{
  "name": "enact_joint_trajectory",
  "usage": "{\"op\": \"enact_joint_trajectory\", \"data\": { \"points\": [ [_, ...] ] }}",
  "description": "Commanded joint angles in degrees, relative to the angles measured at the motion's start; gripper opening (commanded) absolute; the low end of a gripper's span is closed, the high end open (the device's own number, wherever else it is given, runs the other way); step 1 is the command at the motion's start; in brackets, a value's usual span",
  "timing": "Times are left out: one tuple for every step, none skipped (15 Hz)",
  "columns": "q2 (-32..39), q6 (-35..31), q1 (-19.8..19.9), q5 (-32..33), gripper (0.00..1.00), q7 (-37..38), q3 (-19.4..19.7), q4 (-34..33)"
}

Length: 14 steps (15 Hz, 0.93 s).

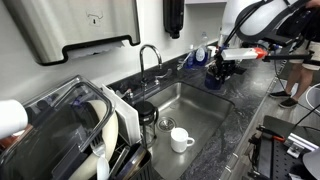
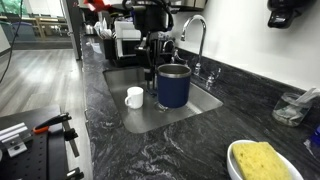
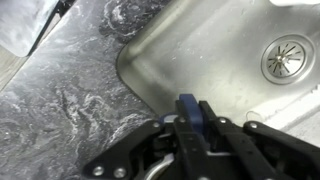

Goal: Remove the cup from the sink and put it on the sink counter

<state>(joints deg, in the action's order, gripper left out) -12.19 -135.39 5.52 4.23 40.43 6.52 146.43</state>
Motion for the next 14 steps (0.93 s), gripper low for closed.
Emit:
{"op": "enact_joint_trajectory", "data": {
  "points": [
    [-1.2, 3.6, 6.2, 1.2, 0.04, 1.7, 1.2, -1.4],
    [-1.1, 3.5, 7.5, 1.2, 0.04, 1.9, 1.5, -1.5],
    [-0.1, 2.9, 8.8, 1.3, 0.04, 2.0, 2.1, -1.6],
    [0.6, 2.5, 9.7, 1.4, 0.04, 2.3, 2.4, -1.4],
    [1.1, 2.2, 10.4, 1.3, 0.04, 2.6, 2.7, -1.3],
    [2.0, 1.6, 10.9, 1.0, 0.04, 2.8, 3.1, -1.1],
    [2.7, 1.2, 11.1, 0.8, 0.04, 3.2, 3.3, -1.0],
    [3.6, 0.9, 11.2, 0.6, 0.04, 3.5, 3.5, -0.9],
    [4.6, 0.7, 11.1, 0.4, 0.04, 3.8, 3.7, -0.9],
    [5.6, 0.4, 10.9, 0.3, 0.04, 4.3, 3.8, -0.9],
    [6.5, 0.1, 10.8, 0.2, 0.04, 4.8, 4.0, -0.9],
    [7.4, -0.3, 10.6, 0.1, 0.04, 5.2, 4.1, -0.9],
    [8.3, -0.8, 10.5, 0.1, 0.04, 5.6, 4.2, -0.9],
    [9.1, -1.1, 10.3, 0.0, 0.04, 5.8, 4.4, -0.9]
  ]
}}
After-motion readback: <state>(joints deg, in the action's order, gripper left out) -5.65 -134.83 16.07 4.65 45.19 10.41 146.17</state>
